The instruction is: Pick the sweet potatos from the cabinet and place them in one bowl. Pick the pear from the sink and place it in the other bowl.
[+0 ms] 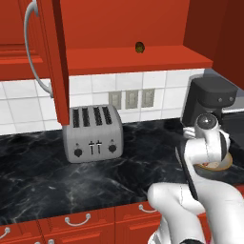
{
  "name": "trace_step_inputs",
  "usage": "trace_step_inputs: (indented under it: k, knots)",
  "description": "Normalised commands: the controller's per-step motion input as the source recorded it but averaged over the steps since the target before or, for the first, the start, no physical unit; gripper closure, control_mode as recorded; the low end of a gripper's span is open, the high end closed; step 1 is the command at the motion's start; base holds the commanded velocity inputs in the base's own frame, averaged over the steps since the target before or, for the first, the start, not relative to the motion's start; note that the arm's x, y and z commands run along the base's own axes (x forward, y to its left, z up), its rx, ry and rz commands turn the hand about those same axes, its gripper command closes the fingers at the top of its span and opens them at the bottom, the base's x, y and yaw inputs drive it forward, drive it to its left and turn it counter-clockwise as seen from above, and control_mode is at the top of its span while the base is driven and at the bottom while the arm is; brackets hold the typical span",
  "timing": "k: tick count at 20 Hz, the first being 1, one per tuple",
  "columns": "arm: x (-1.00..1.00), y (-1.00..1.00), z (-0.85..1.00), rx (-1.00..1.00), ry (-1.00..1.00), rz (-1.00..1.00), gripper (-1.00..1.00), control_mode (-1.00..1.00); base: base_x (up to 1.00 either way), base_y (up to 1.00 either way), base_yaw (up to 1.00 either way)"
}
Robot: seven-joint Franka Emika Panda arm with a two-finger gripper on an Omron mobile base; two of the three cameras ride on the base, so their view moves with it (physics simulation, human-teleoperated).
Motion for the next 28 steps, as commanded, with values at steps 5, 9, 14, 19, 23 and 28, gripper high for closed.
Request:
trace_step_inputs:
  k: [5,9,14,19,23,28]
  knots:
    - [-0.03,0.62,0.51,0.00,0.01,0.32,-1.00,-1.00,0.00,0.00,0.00]
    - [-0.02,0.69,0.48,-0.01,0.00,0.31,-1.00,-1.00,0.00,0.00,0.00]
    - [-0.16,0.57,0.52,-0.01,-0.02,0.28,-1.00,-1.00,0.00,0.00,0.00]
    - [-0.41,0.29,0.69,-0.01,-0.23,0.15,-1.00,-1.00,0.00,0.00,0.00]
    - [-0.35,0.29,0.78,-0.02,-0.19,0.04,-1.00,-1.00,0.00,0.00,0.00]
    - [-0.31,0.41,0.75,-0.01,-0.20,0.03,-1.00,-1.00,0.00,0.00,0.00]
